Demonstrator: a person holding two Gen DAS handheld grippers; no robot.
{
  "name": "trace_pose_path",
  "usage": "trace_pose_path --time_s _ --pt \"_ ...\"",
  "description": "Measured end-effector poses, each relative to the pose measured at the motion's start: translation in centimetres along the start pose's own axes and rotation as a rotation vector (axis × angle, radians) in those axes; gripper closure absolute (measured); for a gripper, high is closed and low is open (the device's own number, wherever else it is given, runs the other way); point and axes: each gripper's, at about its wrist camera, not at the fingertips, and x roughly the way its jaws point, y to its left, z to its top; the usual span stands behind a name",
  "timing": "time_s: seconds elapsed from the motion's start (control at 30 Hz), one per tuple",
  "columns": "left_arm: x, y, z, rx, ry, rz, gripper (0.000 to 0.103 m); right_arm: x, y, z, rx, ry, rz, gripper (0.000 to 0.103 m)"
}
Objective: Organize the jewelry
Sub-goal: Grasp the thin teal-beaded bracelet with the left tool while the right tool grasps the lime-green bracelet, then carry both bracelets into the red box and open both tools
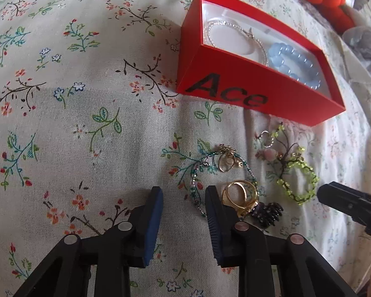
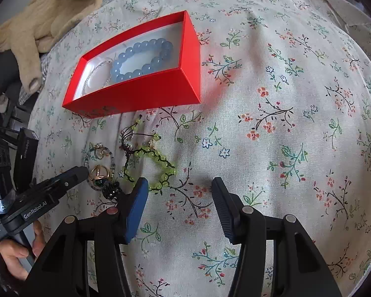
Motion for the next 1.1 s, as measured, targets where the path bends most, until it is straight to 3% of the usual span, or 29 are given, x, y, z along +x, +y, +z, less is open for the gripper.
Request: trace_pose_path --time_s 0.07,0.23,0.43,0.73,0.9,1.03,1.1 --pt "0.2 -0.6 0.0 0.022 -0.006 0.034 0.080 0.2 0.2 0.2 -0.002 0.002 -0.002 0.047" --pt "0.7 -1.9 0.2 0.058 -0.024 0.074 0.102 0.6 0.2 0.4 0.004 0.007 -0.002 0.047" --pt "-0.6 -2.7 0.2 0.068 -0.095 0.051 0.103 0.7 0.4 0.4 0.004 0.004 -0.008 0.047" --pt "-3.8 -4.1 0.4 0.136 -0.178 -0.066 0.103 1.3 0.4 0.5 0.023 -0.008 -0.003 0.048" --pt "-4.6 -4.2 0.3 0.143 -0.183 -0.082 0.103 1.6 0.8 0.5 -0.003 -0.022 -0.034 0.068" --pt "-4.9 -4.3 -0.1 0.140 -0.183 -0.087 0.103 1.9 1.2 0.4 -0.042 -0.023 -0.057 0.093" --pt "-5.0 -4.4 -0.1 0.143 -0.182 -0.090 0.103 1.9 1.4 0.4 -0.057 -0.022 -0.062 0.095"
